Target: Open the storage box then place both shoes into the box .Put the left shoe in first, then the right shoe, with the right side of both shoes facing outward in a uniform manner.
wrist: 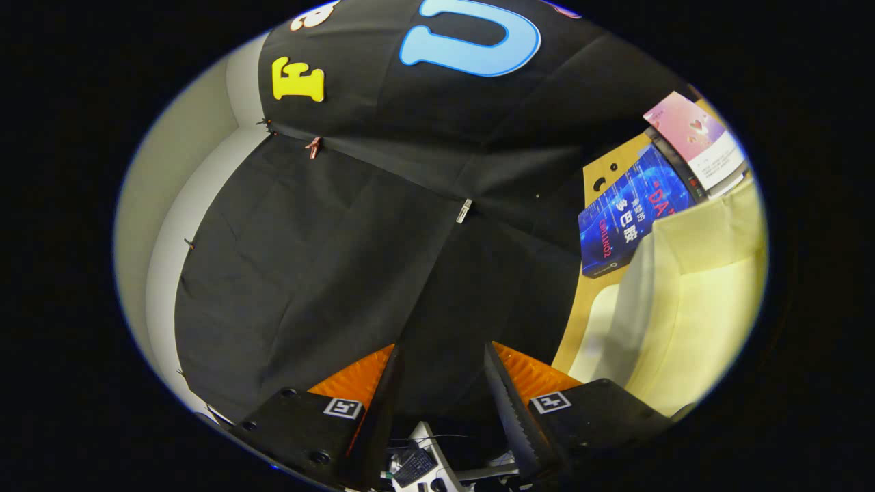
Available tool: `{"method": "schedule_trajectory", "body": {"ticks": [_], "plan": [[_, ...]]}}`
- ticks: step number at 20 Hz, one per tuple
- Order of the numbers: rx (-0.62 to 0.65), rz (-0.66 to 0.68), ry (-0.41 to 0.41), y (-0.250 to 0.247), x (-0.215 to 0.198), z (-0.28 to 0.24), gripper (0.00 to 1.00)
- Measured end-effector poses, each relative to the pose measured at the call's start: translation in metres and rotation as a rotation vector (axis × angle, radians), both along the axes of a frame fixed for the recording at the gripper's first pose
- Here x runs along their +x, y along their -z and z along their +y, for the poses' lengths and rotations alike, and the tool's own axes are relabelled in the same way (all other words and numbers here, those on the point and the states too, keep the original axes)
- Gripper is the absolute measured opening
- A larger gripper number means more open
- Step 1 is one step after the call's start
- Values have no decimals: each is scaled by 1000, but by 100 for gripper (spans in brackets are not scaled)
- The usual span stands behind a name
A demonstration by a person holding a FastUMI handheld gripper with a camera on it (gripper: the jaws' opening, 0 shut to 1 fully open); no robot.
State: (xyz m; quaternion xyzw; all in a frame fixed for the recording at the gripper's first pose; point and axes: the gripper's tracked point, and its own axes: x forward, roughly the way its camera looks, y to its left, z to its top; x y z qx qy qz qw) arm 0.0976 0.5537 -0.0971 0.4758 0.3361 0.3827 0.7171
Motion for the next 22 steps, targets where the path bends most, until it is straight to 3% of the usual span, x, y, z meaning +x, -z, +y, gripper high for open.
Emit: {"method": "schedule_trajectory", "body": {"ticks": [3,4,8,15,19,22], "plan": [[-62,-49,36,1,-6,-37,82],[-102,-80,53,3,-9,-53,89],[-282,-191,160,17,-13,-129,90],[-678,-227,331,60,-31,-291,97],[-909,-186,320,99,-65,-365,98],[-1015,-104,290,135,-92,-404,98]]}}
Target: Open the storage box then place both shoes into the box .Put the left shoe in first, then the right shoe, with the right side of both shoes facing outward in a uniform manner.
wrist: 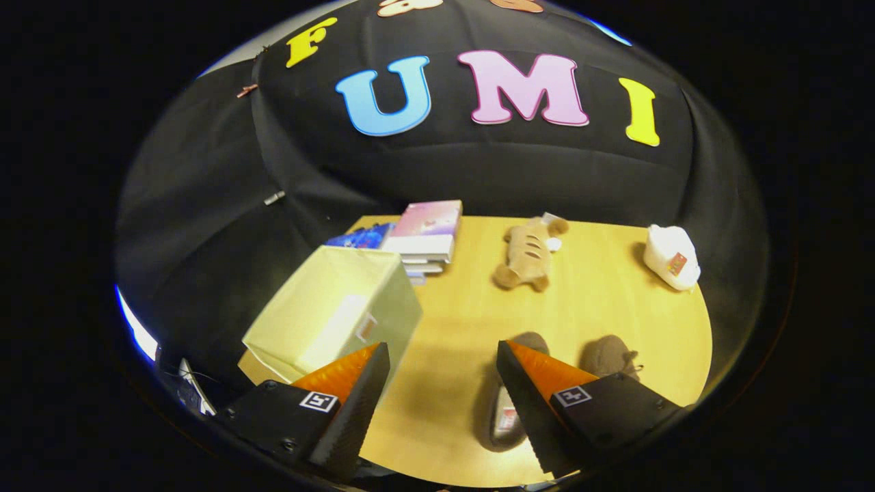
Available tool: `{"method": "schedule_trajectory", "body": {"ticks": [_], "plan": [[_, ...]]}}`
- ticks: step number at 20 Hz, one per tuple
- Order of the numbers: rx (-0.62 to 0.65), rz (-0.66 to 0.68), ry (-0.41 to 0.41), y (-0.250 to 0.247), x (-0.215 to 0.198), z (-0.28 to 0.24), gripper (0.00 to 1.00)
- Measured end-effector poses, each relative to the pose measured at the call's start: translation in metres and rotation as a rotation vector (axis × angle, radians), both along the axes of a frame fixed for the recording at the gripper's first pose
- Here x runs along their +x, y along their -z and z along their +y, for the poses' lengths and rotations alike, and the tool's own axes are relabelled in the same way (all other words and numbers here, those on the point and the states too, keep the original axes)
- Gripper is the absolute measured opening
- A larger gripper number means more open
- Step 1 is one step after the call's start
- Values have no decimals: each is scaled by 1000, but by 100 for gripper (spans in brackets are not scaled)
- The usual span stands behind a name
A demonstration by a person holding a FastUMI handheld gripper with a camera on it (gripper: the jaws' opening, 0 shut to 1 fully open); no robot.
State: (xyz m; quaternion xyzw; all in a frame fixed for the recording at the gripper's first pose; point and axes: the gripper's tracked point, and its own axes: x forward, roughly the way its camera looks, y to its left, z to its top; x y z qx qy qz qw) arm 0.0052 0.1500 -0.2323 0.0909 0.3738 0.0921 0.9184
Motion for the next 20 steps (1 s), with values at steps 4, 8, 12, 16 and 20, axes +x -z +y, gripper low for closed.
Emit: {"method": "schedule_trajectory", "body": {"ticks": [4,8,12,16,20], "plan": [[-120,82,19,40,-23,-39,98],[-195,155,44,83,-29,-62,98],[-260,220,65,127,-25,-84,95],[-264,268,101,159,-10,-93,84],[-235,281,132,172,8,-88,67]]}}
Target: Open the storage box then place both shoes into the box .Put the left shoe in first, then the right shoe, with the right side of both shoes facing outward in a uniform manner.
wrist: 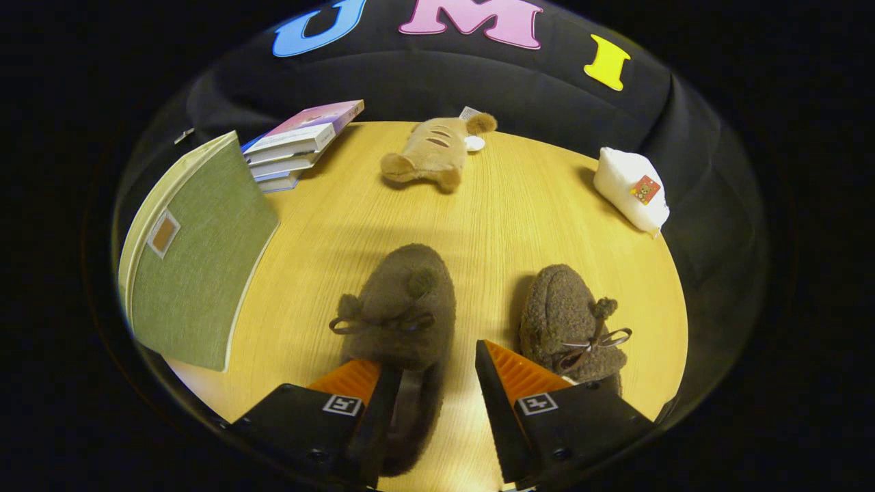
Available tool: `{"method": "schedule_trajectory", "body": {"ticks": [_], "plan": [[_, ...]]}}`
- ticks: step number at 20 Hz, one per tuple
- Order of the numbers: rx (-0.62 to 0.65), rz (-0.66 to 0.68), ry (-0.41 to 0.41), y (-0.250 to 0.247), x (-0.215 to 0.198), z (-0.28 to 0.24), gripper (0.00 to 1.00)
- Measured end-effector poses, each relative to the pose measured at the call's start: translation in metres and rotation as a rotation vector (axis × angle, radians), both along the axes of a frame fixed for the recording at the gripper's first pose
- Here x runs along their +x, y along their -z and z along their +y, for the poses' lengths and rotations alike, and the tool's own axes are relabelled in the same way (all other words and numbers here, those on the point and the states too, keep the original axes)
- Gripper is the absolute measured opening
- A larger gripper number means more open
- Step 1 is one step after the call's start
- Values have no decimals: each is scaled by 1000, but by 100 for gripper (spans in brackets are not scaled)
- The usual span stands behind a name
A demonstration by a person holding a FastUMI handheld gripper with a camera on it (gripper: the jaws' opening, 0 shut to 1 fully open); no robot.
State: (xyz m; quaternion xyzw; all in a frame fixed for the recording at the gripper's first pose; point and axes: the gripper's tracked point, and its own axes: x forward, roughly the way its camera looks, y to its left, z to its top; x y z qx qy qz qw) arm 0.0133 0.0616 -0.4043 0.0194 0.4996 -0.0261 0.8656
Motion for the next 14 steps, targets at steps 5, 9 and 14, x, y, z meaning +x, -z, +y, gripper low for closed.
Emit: {"method": "schedule_trajectory", "body": {"ticks": [5,9,14], "plan": [[-40,49,51,13,-3,-4,25],[8,58,115,7,-1,-3,5],[77,-8,130,-48,5,9,5]]}}
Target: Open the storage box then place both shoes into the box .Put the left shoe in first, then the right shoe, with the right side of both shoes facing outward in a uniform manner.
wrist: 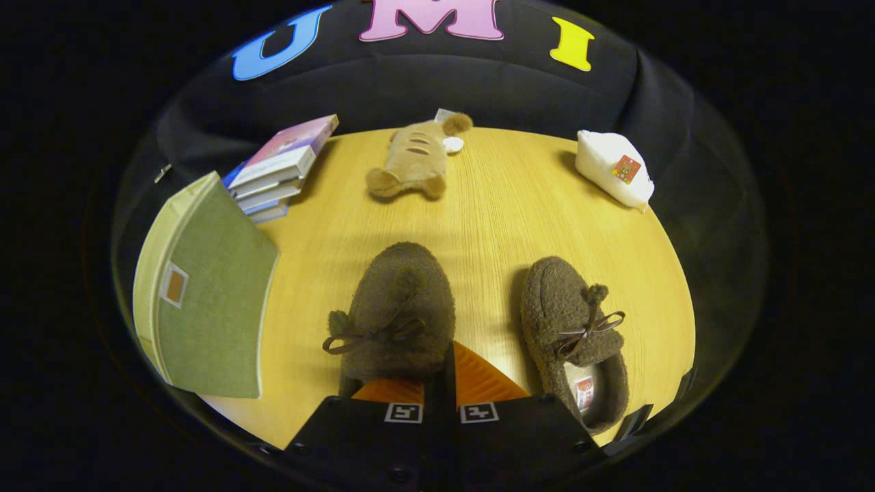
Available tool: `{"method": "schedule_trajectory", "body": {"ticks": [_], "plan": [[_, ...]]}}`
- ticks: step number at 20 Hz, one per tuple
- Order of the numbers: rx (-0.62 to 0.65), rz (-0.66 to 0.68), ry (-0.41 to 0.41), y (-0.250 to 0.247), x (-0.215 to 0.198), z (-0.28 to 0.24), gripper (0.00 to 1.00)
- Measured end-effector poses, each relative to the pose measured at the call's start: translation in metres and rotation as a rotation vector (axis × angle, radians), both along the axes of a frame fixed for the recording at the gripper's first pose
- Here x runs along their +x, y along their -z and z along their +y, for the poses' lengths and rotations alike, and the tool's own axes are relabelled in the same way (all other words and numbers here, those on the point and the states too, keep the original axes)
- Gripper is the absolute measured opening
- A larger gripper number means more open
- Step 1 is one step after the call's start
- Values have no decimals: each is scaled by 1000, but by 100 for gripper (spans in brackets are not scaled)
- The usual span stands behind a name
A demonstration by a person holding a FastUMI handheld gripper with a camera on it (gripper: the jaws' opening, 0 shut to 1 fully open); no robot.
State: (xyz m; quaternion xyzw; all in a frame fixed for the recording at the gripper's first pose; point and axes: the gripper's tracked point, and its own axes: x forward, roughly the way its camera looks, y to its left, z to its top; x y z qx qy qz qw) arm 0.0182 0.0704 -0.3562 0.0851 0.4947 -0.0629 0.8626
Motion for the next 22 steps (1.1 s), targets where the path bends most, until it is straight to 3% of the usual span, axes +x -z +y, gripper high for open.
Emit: {"method": "schedule_trajectory", "body": {"ticks": [6,11,16,22], "plan": [[100,-90,-42,-105,28,51,5],[260,-106,-51,-158,56,139,5],[348,-70,-45,-153,79,224,5],[301,4,-46,-107,91,289,5]]}}
